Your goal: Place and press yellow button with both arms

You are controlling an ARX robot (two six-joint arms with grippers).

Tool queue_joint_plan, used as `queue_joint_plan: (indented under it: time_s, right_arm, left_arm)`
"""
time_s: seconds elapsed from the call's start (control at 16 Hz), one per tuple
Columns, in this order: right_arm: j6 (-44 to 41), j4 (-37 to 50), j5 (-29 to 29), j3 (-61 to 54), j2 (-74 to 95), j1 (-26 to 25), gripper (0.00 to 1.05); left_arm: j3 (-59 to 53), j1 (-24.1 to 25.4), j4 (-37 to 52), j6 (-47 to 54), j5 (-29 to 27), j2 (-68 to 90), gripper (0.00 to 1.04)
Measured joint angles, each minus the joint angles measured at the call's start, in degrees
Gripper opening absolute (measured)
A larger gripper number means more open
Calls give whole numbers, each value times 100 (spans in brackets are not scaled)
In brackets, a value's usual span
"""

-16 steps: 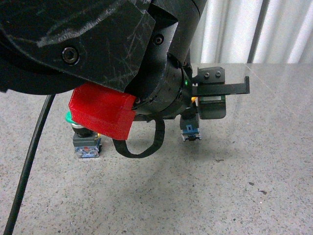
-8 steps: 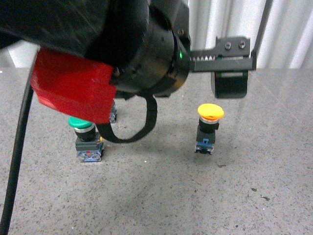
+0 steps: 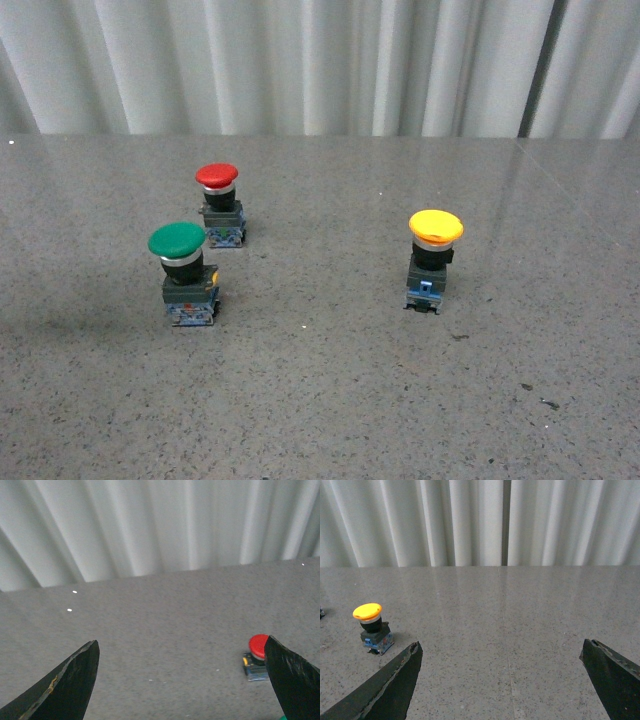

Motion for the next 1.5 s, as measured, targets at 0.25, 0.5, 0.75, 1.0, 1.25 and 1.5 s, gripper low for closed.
queue_joint_plan:
  time_s: [0.25, 0.5, 0.75, 1.0, 1.25, 1.5]
  right_arm:
    - [0, -2, 0, 0, 0, 0, 98]
    - [0, -2, 0, 0, 0, 0, 98]
    - [0, 0, 0, 0, 0, 0, 98]
    - [0, 0, 0, 0, 0, 0, 98]
    - [0, 0, 0, 0, 0, 0, 98]
    - [0, 0, 0, 0, 0, 0, 98]
  left_arm:
    - [-1266, 413, -505, -481, 699, -2618, 65]
    - [-2308, 962, -225, -717, 1274, -3523, 26]
    - [-2973, 1126, -59, -756, 1421, -4011, 2]
    - [-3418, 1137, -66, -756, 1423, -4424, 2]
    - [-3668, 1137, -149, -756, 1425, -4787, 2]
    - [-3866, 1137, -363, -756, 1425, -5206, 2]
